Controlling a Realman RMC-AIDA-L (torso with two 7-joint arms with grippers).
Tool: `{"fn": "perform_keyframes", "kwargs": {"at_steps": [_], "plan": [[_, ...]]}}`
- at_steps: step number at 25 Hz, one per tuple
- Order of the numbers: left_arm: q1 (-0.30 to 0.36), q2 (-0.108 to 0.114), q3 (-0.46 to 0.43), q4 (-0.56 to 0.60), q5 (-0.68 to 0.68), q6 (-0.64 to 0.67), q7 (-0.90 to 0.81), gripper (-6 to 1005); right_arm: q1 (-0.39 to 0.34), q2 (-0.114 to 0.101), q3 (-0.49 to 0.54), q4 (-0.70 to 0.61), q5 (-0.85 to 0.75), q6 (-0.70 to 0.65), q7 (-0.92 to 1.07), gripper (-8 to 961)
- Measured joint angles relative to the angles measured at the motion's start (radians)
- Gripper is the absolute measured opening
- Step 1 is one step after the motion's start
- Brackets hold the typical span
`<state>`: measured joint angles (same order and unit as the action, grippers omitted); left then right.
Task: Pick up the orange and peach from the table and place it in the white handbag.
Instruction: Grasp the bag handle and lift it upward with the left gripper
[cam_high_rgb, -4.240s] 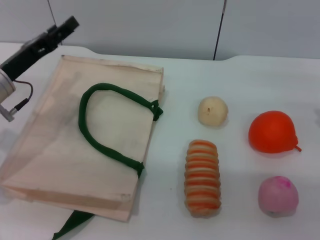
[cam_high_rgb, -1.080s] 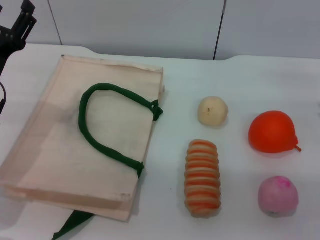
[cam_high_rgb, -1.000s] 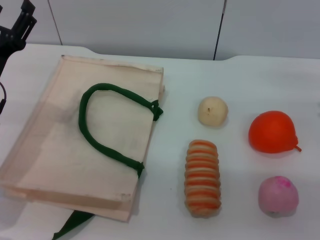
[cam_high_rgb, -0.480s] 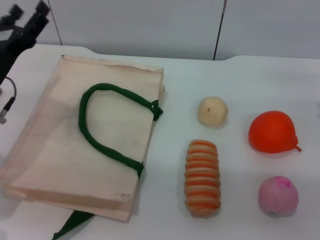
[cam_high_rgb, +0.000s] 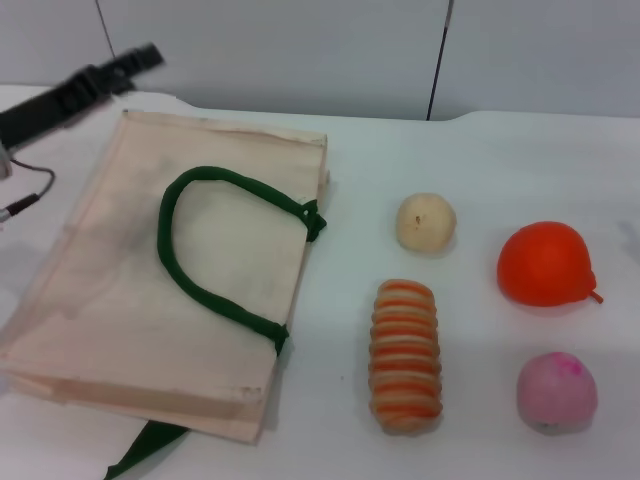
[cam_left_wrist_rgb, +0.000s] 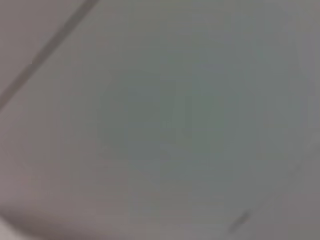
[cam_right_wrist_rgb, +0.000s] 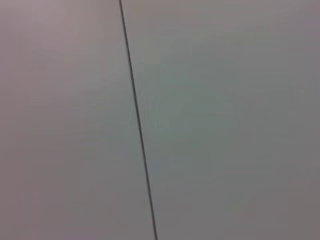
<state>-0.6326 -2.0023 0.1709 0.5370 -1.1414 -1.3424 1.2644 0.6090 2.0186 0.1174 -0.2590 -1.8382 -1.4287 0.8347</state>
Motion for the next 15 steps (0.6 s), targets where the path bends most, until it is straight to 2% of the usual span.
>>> {"fn": "perform_keyframes", "kwargs": {"at_steps": [7, 10, 15], "plan": [[-0.026, 0.006, 0.251, 0.187, 0.224, -0.012, -0.380, 856, 0.000, 0.000, -0.001, -0.011, -0.001, 0.009, 0.001, 760], [-0.023, 0.006, 0.295, 0.264, 0.304, -0.052, -0.482, 856, 0.000, 0.000, -0.001, -0.013, -0.001, 0.015, -0.003, 760], [-0.043, 0.010, 0.299, 0.345, 0.466, -0.114, -0.588, 856, 0.000, 0.000, -0.001, -0.012, -0.001, 0.044, -0.005, 760]]}}
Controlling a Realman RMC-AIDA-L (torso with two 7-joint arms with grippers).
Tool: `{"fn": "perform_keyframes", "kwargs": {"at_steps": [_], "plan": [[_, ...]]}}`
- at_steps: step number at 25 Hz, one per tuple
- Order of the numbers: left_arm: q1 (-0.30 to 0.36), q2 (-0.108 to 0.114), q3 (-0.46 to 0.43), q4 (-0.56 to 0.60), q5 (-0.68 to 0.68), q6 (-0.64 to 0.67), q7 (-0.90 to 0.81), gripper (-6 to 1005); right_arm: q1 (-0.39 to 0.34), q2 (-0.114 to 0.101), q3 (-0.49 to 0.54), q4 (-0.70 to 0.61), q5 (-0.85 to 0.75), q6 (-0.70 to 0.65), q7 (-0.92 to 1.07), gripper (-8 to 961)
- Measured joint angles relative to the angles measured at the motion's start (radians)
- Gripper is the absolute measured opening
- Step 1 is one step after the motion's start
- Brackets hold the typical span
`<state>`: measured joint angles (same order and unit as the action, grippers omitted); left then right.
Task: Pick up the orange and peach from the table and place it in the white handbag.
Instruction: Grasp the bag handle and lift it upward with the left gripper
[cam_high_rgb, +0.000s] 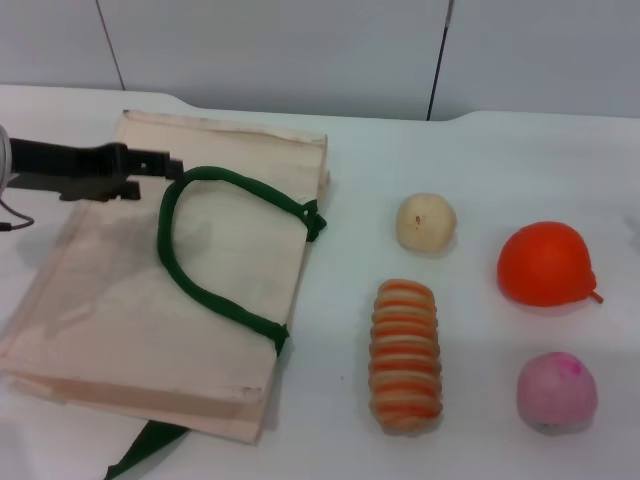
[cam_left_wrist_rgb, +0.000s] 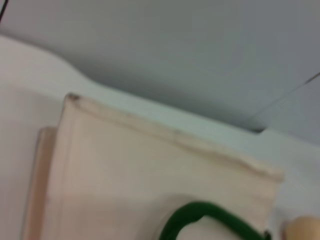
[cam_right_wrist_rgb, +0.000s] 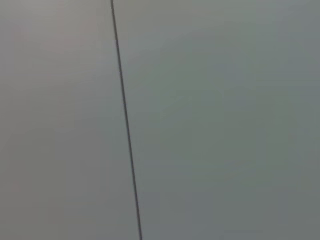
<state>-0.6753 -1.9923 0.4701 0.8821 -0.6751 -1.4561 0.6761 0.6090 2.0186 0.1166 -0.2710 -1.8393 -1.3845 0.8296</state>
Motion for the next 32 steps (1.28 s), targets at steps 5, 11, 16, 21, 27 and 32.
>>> {"fn": "perform_keyframes", "kwargs": {"at_steps": [5, 11, 16, 21, 27, 32], "plan": [[-0.053, -0.007, 0.001, 0.004, 0.152, 0.001, -0.035, 856, 0.002, 0.000, 0.000, 0.001, 0.000, 0.011, -0.001, 760], [-0.079, -0.005, 0.002, -0.032, 0.197, 0.056, -0.045, 854, 0.010, 0.000, 0.002, 0.004, 0.000, 0.013, -0.002, 761], [-0.108, -0.001, 0.003, -0.116, 0.200, 0.121, -0.010, 851, 0.010, 0.000, 0.001, 0.005, 0.000, 0.026, -0.003, 761], [-0.123, -0.001, 0.032, -0.165, 0.205, 0.169, -0.003, 838, 0.011, 0.001, 0.001, 0.006, 0.003, 0.026, -0.003, 761], [-0.129, -0.002, 0.041, -0.185, 0.221, 0.194, -0.007, 817, 0.011, 0.002, 0.004, 0.006, 0.003, 0.026, -0.003, 761], [-0.139, -0.005, 0.041, -0.209, 0.225, 0.224, 0.002, 800, 0.013, 0.002, 0.003, 0.006, 0.004, 0.026, -0.003, 761]]}}
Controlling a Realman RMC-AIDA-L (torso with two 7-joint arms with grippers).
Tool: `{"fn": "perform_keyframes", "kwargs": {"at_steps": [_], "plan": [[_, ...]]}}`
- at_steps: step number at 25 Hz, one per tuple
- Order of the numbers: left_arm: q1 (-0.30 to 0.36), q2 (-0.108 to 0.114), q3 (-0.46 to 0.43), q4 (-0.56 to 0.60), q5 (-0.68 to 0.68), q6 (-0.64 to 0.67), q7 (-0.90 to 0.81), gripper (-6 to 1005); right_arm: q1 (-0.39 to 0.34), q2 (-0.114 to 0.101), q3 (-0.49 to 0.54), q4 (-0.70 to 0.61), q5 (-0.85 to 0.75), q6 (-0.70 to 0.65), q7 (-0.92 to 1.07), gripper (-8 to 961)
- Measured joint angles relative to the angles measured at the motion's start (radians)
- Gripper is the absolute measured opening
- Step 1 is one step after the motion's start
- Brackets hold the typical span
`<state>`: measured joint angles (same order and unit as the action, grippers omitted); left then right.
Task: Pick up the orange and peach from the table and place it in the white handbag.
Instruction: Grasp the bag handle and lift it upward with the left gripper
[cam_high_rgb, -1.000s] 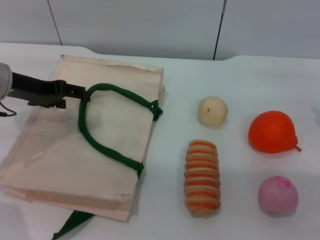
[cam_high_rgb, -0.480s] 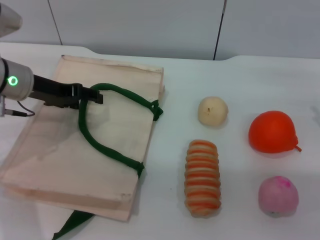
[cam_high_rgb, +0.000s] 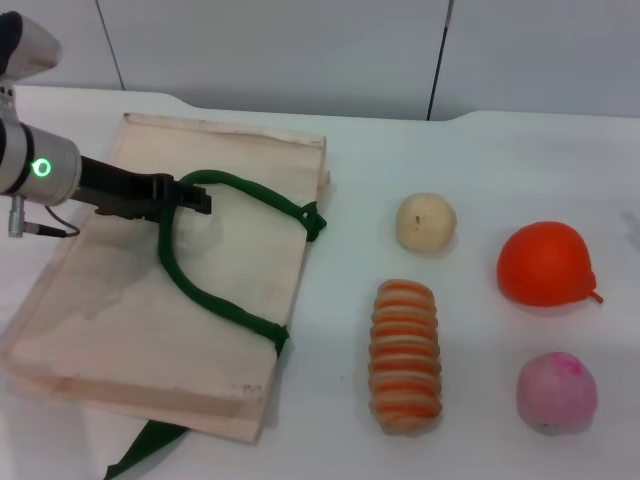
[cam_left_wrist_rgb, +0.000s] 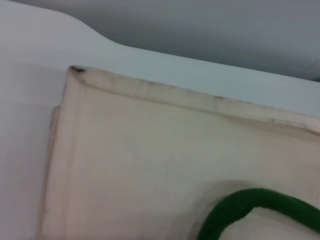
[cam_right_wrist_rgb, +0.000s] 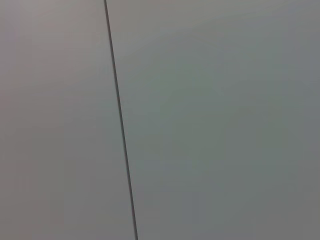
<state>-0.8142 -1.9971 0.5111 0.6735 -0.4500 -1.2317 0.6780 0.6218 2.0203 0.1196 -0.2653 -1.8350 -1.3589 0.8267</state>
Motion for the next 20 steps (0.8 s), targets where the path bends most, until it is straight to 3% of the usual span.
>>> {"fn": "perform_keyframes", "kwargs": {"at_steps": [9, 20], "plan": [[-0.031, 0.005, 0.000, -0.052, 0.032, 0.032, 0.007, 768, 0.002, 0.002, -0.003, 0.002, 0.000, -0.007, 0.004, 761], [-0.051, 0.006, 0.000, -0.080, 0.066, 0.062, -0.001, 332, 0.003, 0.001, -0.003, 0.006, -0.001, -0.014, 0.008, 762]]}}
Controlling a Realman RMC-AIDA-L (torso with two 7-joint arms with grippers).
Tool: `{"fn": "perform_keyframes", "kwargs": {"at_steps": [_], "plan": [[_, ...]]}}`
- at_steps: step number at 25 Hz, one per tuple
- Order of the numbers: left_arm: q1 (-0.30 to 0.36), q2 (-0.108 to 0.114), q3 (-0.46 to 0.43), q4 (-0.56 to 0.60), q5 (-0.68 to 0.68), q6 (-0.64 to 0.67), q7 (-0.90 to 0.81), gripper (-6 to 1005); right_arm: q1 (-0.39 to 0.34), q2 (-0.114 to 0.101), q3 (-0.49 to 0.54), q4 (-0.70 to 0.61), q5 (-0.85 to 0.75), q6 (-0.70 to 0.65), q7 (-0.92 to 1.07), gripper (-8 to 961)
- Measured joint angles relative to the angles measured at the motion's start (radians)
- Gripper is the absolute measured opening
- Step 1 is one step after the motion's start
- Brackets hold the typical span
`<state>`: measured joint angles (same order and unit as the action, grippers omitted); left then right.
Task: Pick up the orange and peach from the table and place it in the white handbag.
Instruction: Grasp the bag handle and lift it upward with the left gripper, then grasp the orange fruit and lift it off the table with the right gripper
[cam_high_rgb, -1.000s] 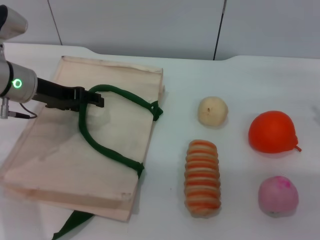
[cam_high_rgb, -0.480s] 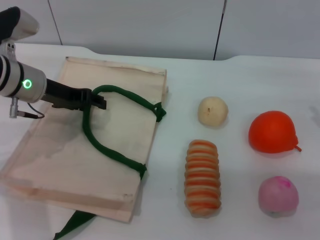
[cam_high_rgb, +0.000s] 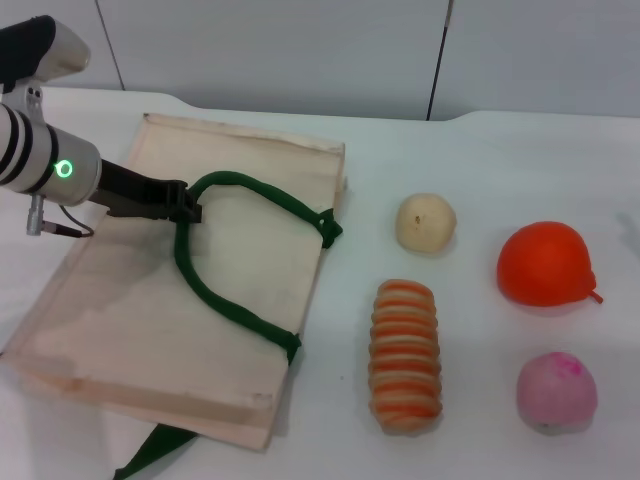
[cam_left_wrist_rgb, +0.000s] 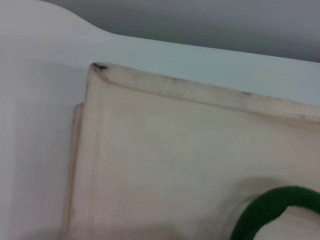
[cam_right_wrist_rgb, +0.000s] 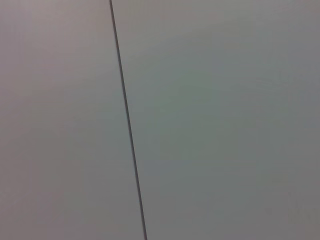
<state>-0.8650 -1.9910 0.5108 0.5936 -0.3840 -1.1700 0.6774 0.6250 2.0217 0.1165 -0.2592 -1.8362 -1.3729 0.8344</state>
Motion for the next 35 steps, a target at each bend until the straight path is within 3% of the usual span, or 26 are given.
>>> {"fn": "perform_keyframes", "kwargs": {"at_steps": [3, 11, 16, 19, 27, 35], "plan": [[0.000, 0.000, 0.000, -0.001, 0.001, 0.021, 0.008, 147, 0.000, 0.000, 0.000, 0.004, -0.001, 0.000, 0.000, 762], [0.005, -0.005, -0.010, -0.002, -0.020, 0.064, 0.058, 130, -0.001, 0.000, 0.000, 0.005, -0.002, 0.000, -0.003, 762], [0.032, 0.001, -0.014, -0.002, -0.173, 0.019, 0.155, 124, -0.006, -0.001, 0.000, 0.005, -0.003, 0.000, -0.001, 762], [0.060, 0.020, -0.014, -0.004, -0.315, -0.049, 0.231, 124, -0.008, -0.001, 0.000, 0.004, -0.003, -0.005, 0.000, 762], [0.150, 0.096, -0.014, -0.063, -0.697, -0.235, 0.391, 123, -0.019, -0.006, -0.053, -0.032, -0.025, -0.070, 0.007, 762], [0.215, 0.125, -0.019, -0.106, -0.953, -0.325, 0.512, 123, 0.006, -0.005, -0.086, -0.186, -0.243, -0.109, 0.128, 762]]}}
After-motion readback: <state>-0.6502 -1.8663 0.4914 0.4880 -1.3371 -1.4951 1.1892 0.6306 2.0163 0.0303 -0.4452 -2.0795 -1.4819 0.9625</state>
